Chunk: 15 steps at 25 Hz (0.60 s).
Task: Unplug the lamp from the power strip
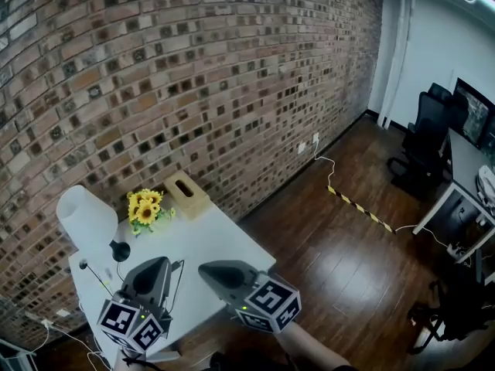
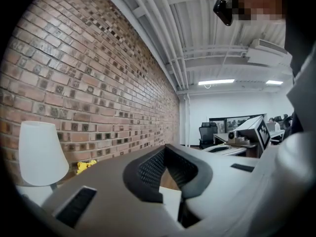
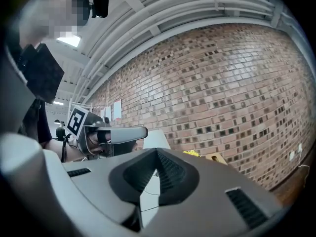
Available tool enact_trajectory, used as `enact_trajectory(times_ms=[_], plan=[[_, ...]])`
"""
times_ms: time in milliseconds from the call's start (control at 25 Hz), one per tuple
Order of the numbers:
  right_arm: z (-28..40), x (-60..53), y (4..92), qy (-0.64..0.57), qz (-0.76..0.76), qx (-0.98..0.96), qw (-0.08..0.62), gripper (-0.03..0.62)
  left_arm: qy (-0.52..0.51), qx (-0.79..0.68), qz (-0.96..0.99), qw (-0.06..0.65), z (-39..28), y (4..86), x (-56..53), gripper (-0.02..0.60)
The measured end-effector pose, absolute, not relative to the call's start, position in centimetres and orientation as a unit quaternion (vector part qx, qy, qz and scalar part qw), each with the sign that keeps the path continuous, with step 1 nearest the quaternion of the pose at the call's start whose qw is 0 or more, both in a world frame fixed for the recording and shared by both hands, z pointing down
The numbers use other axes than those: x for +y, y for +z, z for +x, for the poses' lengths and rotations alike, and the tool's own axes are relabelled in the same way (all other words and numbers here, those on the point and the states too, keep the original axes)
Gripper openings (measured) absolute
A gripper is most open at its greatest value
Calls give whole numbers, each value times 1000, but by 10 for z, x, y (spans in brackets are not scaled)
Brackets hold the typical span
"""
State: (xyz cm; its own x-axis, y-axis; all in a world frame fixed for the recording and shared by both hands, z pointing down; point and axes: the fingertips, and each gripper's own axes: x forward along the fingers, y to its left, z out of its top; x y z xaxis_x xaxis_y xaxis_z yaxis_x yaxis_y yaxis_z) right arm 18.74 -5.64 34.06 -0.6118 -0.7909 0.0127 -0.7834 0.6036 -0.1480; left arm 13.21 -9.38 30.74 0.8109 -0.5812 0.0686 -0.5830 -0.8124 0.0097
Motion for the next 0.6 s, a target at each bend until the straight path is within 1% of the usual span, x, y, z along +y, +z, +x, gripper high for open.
enact_trajectory(times_ms=[400,600], plan=[[145,-55,327,-38,-505,862,12,3,6,-261,964,49,87,311,-104,14],[126,-52,320,-22,-534,845,9,3,-31,-228,971,68,68,304,-102,14]])
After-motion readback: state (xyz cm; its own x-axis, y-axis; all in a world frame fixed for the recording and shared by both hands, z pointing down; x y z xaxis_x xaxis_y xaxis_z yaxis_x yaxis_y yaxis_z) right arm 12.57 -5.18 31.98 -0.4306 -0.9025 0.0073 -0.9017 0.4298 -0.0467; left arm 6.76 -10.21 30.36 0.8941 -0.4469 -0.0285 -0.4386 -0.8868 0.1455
